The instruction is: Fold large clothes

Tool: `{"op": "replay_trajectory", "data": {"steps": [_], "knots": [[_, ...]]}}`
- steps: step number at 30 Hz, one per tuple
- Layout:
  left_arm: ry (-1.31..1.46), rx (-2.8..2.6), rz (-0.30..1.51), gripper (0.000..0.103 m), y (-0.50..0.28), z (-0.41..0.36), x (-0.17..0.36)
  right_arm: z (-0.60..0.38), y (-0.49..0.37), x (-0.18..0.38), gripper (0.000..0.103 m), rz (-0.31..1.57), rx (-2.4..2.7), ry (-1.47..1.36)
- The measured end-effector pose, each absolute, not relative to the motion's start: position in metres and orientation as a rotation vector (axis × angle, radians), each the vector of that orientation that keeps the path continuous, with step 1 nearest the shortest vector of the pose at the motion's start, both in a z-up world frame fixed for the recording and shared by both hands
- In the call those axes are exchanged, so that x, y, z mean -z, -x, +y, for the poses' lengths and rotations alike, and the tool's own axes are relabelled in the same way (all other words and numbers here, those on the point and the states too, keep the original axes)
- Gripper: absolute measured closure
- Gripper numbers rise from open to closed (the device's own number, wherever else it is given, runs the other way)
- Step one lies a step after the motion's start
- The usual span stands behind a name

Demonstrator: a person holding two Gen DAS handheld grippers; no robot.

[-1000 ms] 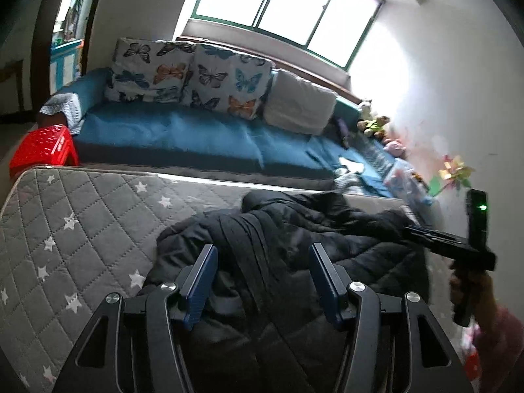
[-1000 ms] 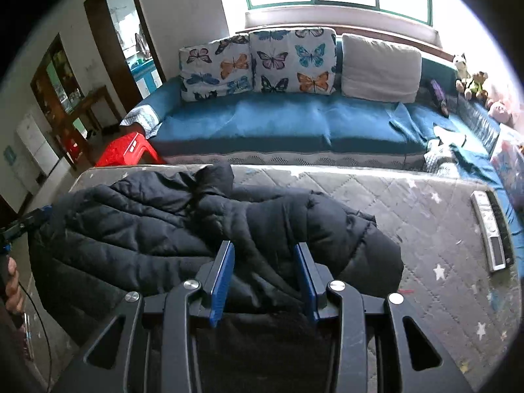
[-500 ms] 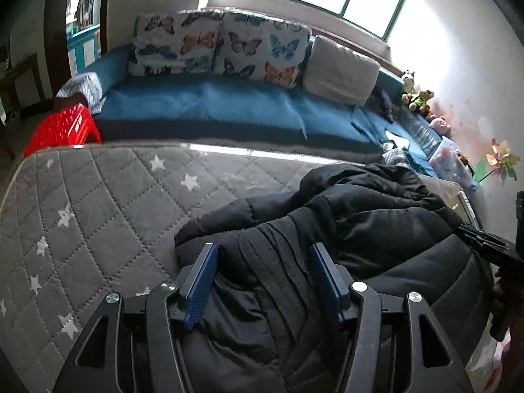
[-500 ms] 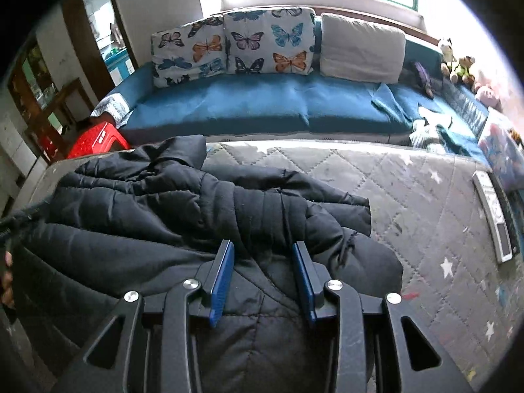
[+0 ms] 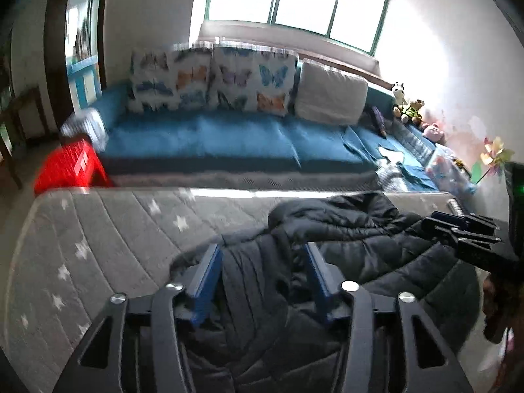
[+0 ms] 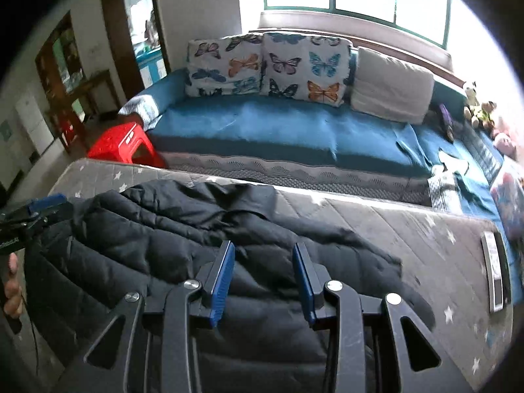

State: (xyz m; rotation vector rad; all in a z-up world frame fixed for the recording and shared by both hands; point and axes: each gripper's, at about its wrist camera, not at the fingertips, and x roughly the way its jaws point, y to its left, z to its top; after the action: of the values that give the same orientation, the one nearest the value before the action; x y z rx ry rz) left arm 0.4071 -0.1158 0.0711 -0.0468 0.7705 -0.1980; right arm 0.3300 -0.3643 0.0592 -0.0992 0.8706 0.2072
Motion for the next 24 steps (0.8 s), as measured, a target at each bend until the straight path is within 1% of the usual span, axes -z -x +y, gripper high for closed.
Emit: {"op": "replay_trajectory", "data": {"steps": [1, 4, 6, 7, 8, 12, 13, 17, 24], "knots": [[0.033, 0.194, 0.755, 0.051, -0.404, -0.118, -0.074, -0.361, -0.332, -0.054, 0.064, 0.877, -0.214, 0.111], [0.047, 0.264, 0.757, 0.058, -0.401, -0.127, -0.079, -0.358, -0.343, -0.031, 0.064, 0.941, -0.187, 0.148], [0.067, 0.327, 0.781, 0.059, -0.404, -0.134, -0.080, -0.365, -0.351, -0.016, 0.064, 1.002, -0.181, 0.109], [0.070, 0.354, 0.799, 0.063, -0.408, -0.138, -0.078, -0.369, -0.353, -0.014, 0.064, 1.009, -0.187, 0.087], [0.070, 0.372, 0.824, 0.064, -0.414, -0.143, -0.073, -0.372, -0.354, -0.013, 0.064, 1.013, -0.193, 0.067], [0.065, 0.371, 0.936, 0.065, -0.440, -0.156, -0.049, -0.377, -0.356, -0.011, 0.064, 1.039, -0.198, 0.051], [0.066, 0.363, 0.961, 0.067, -0.446, -0.156, -0.042, -0.378, -0.357, -0.009, 0.064, 1.047, -0.193, 0.058], [0.061, 0.330, 1.031, 0.068, -0.460, -0.159, -0.022, -0.378, -0.362, -0.004, 0.064, 1.069, -0.187, 0.041], [0.061, 0.317, 1.069, 0.068, -0.475, -0.161, 0.003, -0.379, -0.360, -0.001, 0.064, 1.049, -0.181, 0.030]]}}
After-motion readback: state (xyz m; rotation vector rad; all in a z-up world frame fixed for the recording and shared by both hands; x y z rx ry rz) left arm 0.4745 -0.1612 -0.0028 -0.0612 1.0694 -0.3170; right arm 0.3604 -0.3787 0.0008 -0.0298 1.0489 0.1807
